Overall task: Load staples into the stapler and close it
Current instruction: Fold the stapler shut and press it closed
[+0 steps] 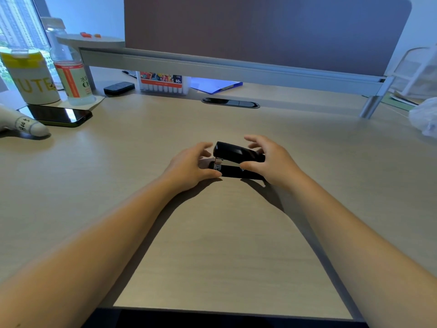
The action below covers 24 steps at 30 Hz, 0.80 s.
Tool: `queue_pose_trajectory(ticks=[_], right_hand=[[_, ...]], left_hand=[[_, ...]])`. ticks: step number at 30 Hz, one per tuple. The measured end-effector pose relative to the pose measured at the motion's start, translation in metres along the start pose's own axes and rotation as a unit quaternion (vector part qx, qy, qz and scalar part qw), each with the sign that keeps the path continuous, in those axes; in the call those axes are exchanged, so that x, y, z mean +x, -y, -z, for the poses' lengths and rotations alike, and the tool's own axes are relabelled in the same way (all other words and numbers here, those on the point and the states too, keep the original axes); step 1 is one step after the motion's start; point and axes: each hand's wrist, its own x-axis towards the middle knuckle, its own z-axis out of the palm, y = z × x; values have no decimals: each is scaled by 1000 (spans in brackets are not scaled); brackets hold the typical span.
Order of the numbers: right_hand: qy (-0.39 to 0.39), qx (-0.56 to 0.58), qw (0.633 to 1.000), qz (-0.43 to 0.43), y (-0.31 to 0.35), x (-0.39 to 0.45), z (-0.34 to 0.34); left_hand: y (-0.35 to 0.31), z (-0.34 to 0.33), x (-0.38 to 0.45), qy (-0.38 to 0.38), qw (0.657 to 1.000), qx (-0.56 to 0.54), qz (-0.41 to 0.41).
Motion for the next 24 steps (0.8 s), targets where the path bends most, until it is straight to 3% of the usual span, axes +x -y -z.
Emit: queue_pose_trajectory(ticks=[3, 10, 24], right_hand=[[-6, 27, 999, -37, -13, -11, 3], [-29, 33, 998, -34, -22, -21, -2], [-42, 35, 997, -59, -27, -27, 1]], left_hand=[[-3, 2, -6, -17, 998, -33, -45], [1, 0, -9, -22, 991, 63, -115], [3, -2, -5, -26, 990, 91, -103]])
